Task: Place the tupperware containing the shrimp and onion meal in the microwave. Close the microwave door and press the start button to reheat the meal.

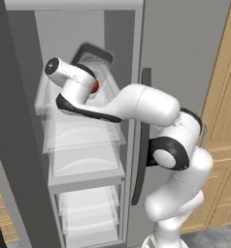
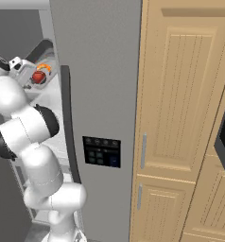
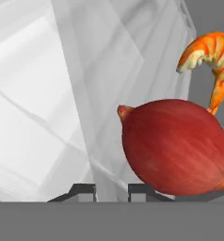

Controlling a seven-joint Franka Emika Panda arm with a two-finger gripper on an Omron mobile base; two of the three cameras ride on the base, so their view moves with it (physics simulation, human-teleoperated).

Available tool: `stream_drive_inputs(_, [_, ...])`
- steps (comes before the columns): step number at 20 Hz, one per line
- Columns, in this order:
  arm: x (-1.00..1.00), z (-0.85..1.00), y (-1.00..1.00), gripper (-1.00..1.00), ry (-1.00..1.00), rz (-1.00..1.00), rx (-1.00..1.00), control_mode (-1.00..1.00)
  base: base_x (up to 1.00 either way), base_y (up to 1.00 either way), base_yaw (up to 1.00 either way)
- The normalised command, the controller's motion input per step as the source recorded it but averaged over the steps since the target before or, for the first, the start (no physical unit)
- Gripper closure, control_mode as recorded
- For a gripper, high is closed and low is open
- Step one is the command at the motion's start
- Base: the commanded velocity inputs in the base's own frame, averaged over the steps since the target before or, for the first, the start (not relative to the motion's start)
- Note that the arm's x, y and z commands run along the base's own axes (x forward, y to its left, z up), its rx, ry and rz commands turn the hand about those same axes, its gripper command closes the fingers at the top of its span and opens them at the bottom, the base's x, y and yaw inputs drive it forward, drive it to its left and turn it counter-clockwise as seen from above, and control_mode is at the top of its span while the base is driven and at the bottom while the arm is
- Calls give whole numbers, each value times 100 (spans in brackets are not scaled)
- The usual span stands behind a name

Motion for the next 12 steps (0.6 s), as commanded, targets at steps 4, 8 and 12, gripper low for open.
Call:
stream_drive_inputs(4, [-100, 0, -14, 100, -12, -4, 0, -100, 0, 0, 0])
stream_drive_inputs(8, [-100, 4, -12, 100, -16, 0, 0, -100, 0, 0, 0])
stream_drive_inputs(12, [-100, 7, -1, 100, -2, 5, 0, -100, 0, 0, 0])
